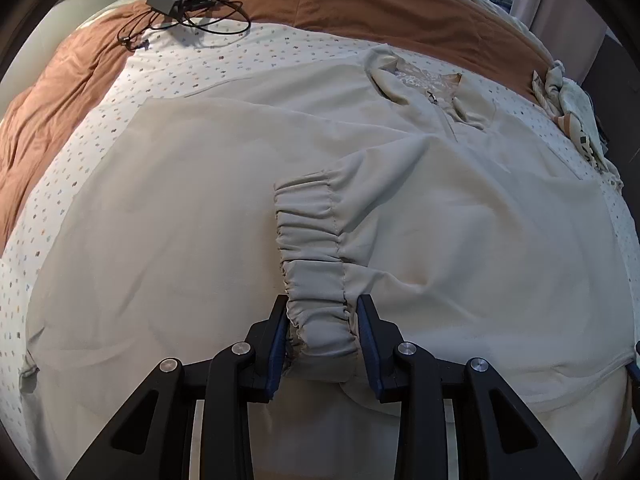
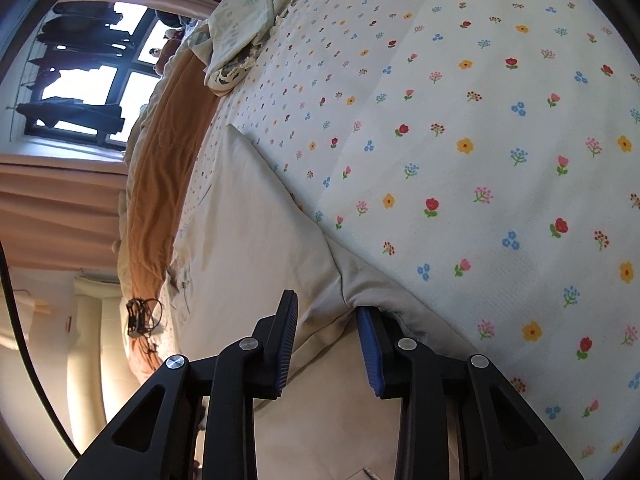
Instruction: Fold large clothes
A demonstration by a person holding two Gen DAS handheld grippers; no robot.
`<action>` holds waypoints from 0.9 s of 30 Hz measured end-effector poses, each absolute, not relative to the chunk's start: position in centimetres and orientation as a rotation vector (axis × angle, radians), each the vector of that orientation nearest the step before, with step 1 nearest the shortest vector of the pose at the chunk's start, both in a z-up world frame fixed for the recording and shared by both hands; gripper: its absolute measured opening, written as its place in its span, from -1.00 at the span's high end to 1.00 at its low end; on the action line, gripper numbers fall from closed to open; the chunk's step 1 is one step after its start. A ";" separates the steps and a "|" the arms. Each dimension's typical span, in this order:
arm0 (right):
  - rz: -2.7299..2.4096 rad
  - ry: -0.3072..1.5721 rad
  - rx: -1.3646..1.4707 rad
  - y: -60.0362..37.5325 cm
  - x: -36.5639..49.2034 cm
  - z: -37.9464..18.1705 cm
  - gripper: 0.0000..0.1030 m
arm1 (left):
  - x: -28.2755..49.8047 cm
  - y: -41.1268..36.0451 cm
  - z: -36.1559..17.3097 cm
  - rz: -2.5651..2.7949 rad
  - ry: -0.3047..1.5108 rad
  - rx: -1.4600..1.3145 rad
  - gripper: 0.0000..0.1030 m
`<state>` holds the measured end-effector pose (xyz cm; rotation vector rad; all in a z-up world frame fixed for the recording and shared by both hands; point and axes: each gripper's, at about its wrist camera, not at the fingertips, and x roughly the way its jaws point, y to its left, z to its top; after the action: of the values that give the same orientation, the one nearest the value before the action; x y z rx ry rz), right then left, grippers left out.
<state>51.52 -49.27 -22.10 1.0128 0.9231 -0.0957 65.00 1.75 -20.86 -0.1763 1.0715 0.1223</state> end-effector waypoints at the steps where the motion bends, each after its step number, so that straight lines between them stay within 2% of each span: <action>1: -0.093 0.928 1.013 -49.3 51.5 -22.1 0.36 | 65.0 1.8 -20.8 0.124 1.076 -0.181 0.31; 3: -0.085 0.937 1.014 -49.3 51.4 -21.8 0.36 | 65.0 1.9 -20.7 0.118 1.089 -0.197 0.26; 6: -0.053 0.924 1.027 -49.3 51.0 -21.2 0.15 | 64.5 2.9 -20.3 0.087 1.110 -0.273 0.15; 7: -0.046 0.920 1.022 -49.4 50.8 -20.9 -0.04 | 64.1 3.4 -20.0 0.078 1.108 -0.306 0.03; 8: -0.037 0.912 1.017 -49.3 50.5 -20.6 -0.13 | 63.6 3.8 -19.5 0.068 1.097 -0.336 -0.04; 10: -0.030 0.904 0.997 -49.3 49.8 -20.1 -0.15 | 62.4 4.4 -18.1 0.053 1.061 -0.363 -0.28; 18: 0.012 0.874 0.858 -48.2 47.3 -17.5 -0.16 | 56.4 6.2 -12.6 -0.027 0.958 -0.363 -0.28; 19: 0.039 0.866 0.843 -47.8 46.9 -17.0 -0.27 | 55.6 6.5 -12.1 -0.034 0.946 -0.362 -0.28; 20: 0.062 0.853 0.824 -47.4 46.3 -16.4 -0.48 | 54.8 6.6 -11.6 -0.036 0.933 -0.356 -0.28; 22: 0.051 0.826 0.757 -46.6 44.9 -15.4 -0.69 | 52.9 7.1 -10.6 -0.041 0.893 -0.341 -0.28; 25: 0.049 0.807 0.710 -45.6 42.4 -14.6 -0.75 | 50.2 8.1 -9.4 -0.039 0.847 -0.327 -0.28; 27: 0.056 0.806 0.685 -44.8 40.4 -14.2 -0.90 | 48.6 8.9 -8.7 -0.045 0.829 -0.336 -0.28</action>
<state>40.41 -44.84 -14.17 0.6850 0.8062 0.0559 48.55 8.89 -8.74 -0.3359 0.8291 -0.0454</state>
